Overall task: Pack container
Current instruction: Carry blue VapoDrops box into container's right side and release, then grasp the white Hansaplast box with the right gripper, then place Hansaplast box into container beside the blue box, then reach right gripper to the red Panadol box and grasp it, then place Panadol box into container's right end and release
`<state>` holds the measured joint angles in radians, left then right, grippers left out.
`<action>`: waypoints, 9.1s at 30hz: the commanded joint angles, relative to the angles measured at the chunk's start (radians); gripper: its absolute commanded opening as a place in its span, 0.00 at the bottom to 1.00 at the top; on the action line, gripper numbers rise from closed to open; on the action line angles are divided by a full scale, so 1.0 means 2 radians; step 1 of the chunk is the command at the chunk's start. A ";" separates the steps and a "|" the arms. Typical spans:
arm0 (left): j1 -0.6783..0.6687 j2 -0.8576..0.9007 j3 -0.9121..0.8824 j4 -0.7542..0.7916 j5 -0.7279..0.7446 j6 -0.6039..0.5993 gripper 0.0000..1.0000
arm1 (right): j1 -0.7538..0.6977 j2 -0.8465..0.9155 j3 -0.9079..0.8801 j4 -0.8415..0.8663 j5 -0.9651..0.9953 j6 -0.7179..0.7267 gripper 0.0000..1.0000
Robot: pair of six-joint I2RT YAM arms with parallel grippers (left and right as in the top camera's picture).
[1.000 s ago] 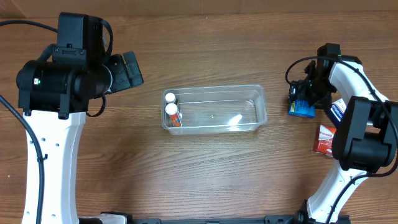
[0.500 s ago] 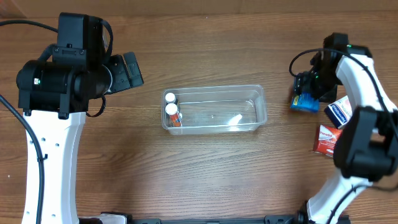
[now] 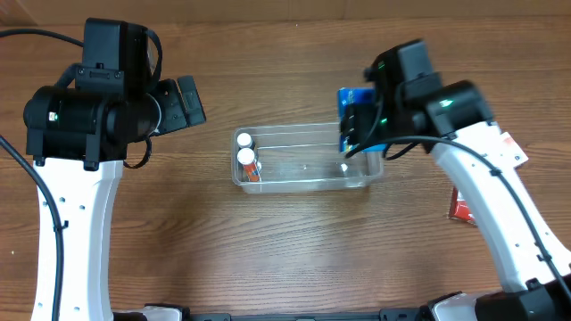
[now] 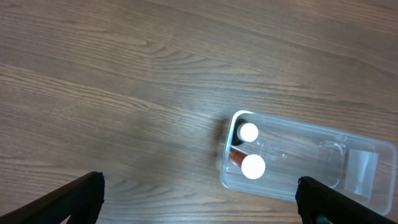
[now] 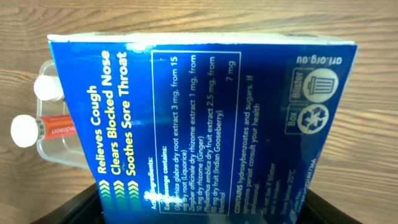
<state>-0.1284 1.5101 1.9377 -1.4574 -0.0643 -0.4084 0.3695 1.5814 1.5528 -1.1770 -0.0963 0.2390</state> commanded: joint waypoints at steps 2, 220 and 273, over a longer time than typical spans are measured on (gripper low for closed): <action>0.003 0.000 0.004 -0.004 -0.003 0.014 1.00 | 0.012 0.002 -0.081 0.055 0.014 0.036 0.71; 0.002 0.003 0.004 -0.012 -0.011 0.020 1.00 | -0.399 0.081 -0.262 0.149 0.075 -0.071 1.00; 0.002 0.003 0.004 -0.016 -0.011 0.019 1.00 | -0.024 0.060 0.010 -0.012 0.012 -0.022 0.71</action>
<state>-0.1284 1.5105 1.9373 -1.4891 -0.0727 -0.3859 0.3206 1.6424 1.5585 -1.2110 -0.0948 0.1482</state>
